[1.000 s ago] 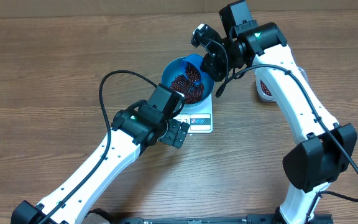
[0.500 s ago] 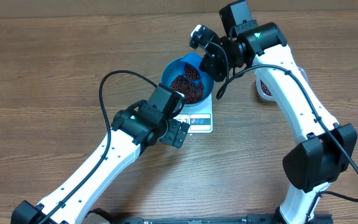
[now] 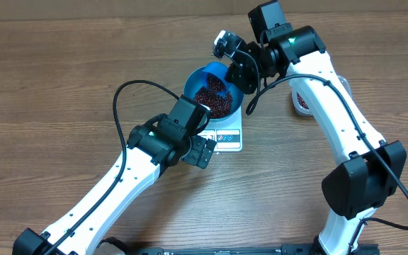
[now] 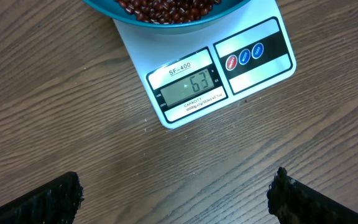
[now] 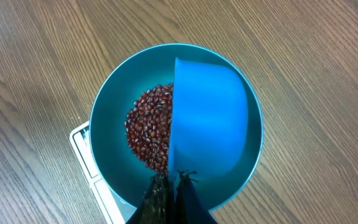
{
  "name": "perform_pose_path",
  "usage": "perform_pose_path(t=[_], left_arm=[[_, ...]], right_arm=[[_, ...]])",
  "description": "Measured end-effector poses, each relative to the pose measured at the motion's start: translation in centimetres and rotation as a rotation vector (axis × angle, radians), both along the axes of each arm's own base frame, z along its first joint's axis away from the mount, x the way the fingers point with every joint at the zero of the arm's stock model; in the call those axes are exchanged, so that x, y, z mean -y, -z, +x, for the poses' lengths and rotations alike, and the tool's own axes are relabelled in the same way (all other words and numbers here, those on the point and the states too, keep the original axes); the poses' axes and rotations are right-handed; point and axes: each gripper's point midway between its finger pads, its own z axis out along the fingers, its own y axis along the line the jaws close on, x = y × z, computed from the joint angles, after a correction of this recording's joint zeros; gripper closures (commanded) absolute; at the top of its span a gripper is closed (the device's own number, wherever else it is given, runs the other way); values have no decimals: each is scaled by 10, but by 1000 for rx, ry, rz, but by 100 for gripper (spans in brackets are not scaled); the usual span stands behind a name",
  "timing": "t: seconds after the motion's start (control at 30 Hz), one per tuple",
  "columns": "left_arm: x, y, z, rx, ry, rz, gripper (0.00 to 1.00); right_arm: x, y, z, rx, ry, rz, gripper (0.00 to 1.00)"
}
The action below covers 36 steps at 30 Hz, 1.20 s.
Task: Scoop item into bowl and weigh 150g on scale
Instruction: 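Tilt the scoop with the right gripper to pour beans into bowl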
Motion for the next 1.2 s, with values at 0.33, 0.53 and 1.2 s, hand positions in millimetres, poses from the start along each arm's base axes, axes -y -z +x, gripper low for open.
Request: perform_pose_path(t=[0.33, 0.53, 1.2], left_arm=[[0, 0, 0, 0, 0, 0, 1], [0, 0, 0, 0, 0, 0, 0], [0, 0, 0, 0, 0, 0, 0]], right_arm=[[1, 1, 3, 36, -13, -44, 96], [1, -7, 4, 65, -20, -58, 96], [-10, -20, -8, 199, -94, -230, 96]])
